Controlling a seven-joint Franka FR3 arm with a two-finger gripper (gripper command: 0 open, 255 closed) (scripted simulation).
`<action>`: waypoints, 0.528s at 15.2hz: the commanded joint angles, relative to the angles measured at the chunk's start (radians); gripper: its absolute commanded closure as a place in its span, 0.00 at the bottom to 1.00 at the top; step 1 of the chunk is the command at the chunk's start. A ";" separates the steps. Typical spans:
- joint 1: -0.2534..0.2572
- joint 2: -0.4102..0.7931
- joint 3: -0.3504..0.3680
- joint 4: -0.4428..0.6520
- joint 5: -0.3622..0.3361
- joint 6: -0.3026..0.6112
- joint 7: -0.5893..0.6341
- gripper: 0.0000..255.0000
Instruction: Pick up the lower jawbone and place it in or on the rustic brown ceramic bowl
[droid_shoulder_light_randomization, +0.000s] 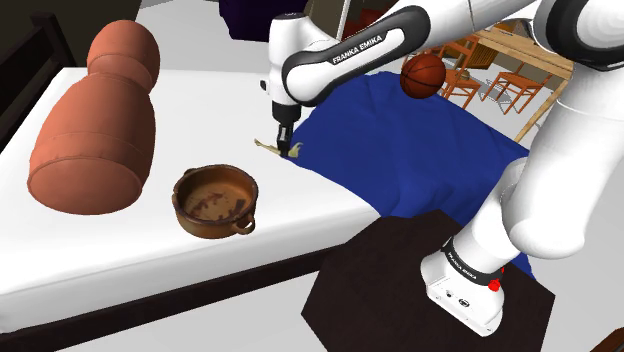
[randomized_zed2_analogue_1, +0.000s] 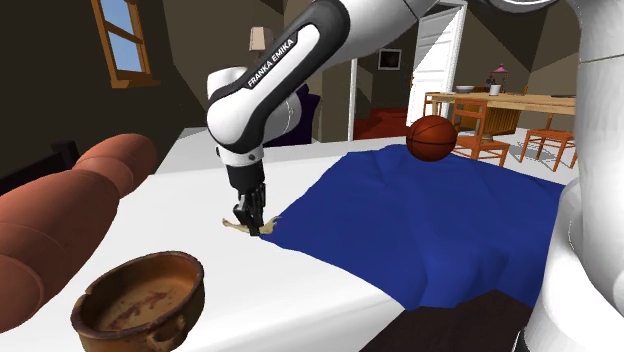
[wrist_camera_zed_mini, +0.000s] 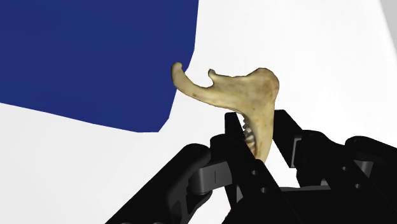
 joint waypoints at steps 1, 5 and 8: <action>0.000 -0.013 0.001 0.010 0.002 -0.024 -0.002 1.00; 0.000 -0.041 0.002 0.031 0.007 -0.072 -0.007 1.00; -0.001 -0.059 0.003 0.050 0.010 -0.109 -0.011 1.00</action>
